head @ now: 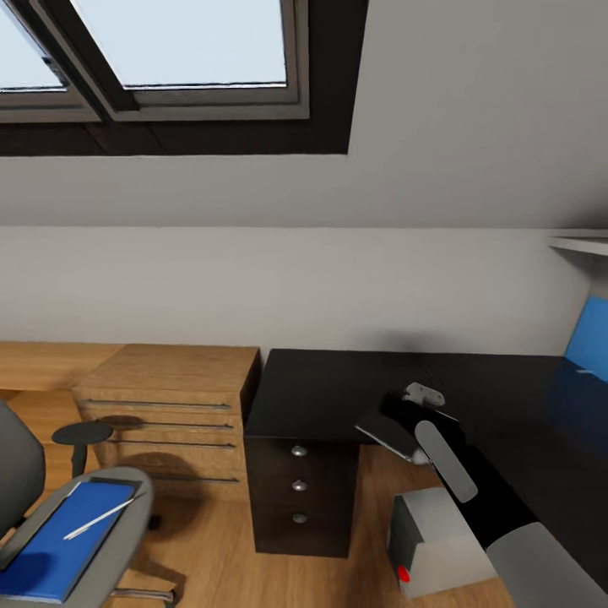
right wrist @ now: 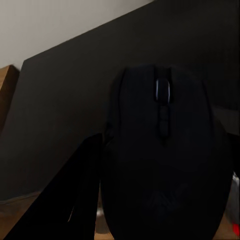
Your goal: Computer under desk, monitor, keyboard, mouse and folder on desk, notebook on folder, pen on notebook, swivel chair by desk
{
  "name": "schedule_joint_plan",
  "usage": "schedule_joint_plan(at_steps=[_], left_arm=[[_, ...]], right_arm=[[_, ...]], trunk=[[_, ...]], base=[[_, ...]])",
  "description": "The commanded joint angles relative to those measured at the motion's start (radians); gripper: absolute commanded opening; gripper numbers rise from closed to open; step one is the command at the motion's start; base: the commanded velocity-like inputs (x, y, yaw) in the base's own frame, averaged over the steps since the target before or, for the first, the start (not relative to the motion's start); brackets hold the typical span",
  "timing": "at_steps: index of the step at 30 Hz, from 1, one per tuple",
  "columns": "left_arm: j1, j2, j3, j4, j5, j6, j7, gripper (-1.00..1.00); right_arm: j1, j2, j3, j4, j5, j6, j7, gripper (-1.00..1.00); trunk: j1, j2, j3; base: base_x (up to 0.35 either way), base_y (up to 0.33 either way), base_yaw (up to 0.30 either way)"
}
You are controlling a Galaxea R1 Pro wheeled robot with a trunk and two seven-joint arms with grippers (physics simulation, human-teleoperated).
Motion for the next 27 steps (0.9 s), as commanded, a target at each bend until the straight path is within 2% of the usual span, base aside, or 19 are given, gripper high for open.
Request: schedule_joint_plan(at_steps=[1,3,6,15,20,27], left_arm=[[0.001,-0.001,0.001,-0.003,0.008,0.006,0.003,1.00],[0.001,-0.001,0.001,-0.003,0.008,0.006,0.003,1.00],[0.001,-0.002,0.000,-0.004,0.008,-0.069,0.004,1.00],[0.001,-0.002,-0.001,-0.004,0.008,-0.093,0.004,1.00],[0.001,-0.002,-0.001,-0.004,0.010,-0.093,0.004,1.00],[0.001,-0.002,-0.001,-0.004,0.010,-0.093,0.004,1.00]], right_arm=[[-0.001,-0.001,0.003,-0.001,-0.009,0.000,-0.008,-1.00],[-0.001,-0.001,0.003,-0.001,-0.009,0.000,-0.008,-1.00],[-0.001,-0.001,0.003,-0.001,-0.010,0.000,-0.008,-1.00],[-0.001,-0.001,0.003,0.000,-0.009,-0.001,-0.007,-1.00],[-0.001,0.000,0.004,0.001,-0.009,-0.002,-0.007,-1.00],[-0.001,0.008,0.008,-0.001,-0.010,-0.001,-0.007,-1.00]], trunk=[[0.000,-0.001,-0.001],[0.000,-0.001,0.001],[0.000,-0.001,0.002],[0.000,-0.001,0.007],[0.000,-0.001,0.007],[0.000,-0.001,0.007]], base=[[0.000,0.003,-0.270],[0.000,0.002,-0.270],[0.000,0.000,-0.270],[-0.050,0.078,-0.253],[-0.208,0.136,-0.049],[-0.030,0.012,-0.003]])
